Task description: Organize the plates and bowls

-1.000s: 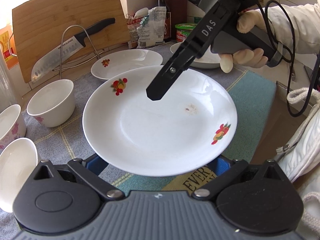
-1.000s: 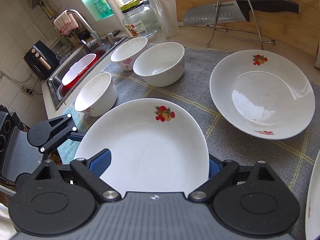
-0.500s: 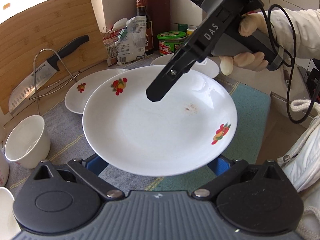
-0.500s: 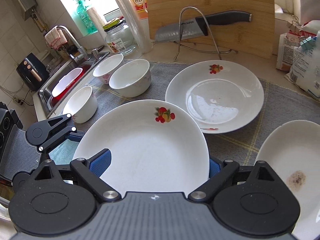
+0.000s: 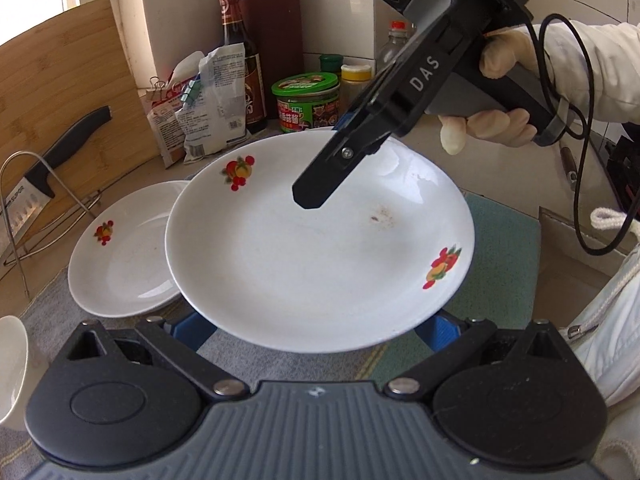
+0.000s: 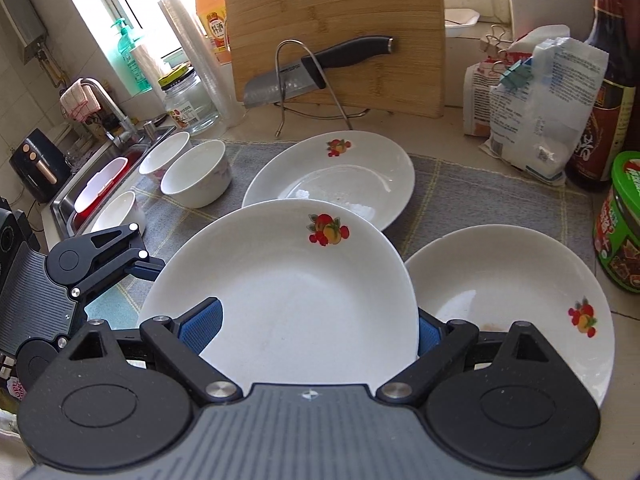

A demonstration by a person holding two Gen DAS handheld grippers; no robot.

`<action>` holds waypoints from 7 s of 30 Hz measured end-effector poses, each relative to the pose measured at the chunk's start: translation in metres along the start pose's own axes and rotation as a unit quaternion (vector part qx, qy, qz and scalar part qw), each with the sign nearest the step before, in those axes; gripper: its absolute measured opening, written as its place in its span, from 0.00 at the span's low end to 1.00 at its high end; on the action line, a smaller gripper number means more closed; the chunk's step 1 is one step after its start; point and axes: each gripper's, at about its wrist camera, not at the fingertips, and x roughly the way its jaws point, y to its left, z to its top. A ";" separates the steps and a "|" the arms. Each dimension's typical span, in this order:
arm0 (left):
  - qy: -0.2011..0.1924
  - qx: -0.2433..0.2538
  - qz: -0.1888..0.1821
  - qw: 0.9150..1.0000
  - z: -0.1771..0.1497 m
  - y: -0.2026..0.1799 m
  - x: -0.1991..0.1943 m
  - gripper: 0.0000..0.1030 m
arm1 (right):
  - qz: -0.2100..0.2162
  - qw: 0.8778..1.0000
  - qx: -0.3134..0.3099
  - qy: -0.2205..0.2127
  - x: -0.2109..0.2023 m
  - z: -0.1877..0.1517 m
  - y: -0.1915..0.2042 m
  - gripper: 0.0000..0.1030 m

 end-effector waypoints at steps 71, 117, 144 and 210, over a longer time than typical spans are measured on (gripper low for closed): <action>0.043 0.041 -0.056 0.997 0.069 0.002 0.114 0.99 | -0.045 0.993 0.106 -0.014 -0.016 -0.025 -0.122 0.94; 0.027 0.032 -0.033 0.999 0.064 0.003 0.111 0.99 | -0.143 0.982 0.121 -0.005 -0.038 -0.028 -0.096 0.98; 0.001 0.023 -0.012 1.000 0.060 -0.001 0.089 0.99 | -0.159 0.983 0.094 -0.016 -0.047 -0.032 -0.071 1.00; 0.020 -0.205 0.175 0.963 -0.041 0.080 0.051 0.99 | -0.120 0.992 -0.018 -0.017 0.067 0.039 0.024 1.00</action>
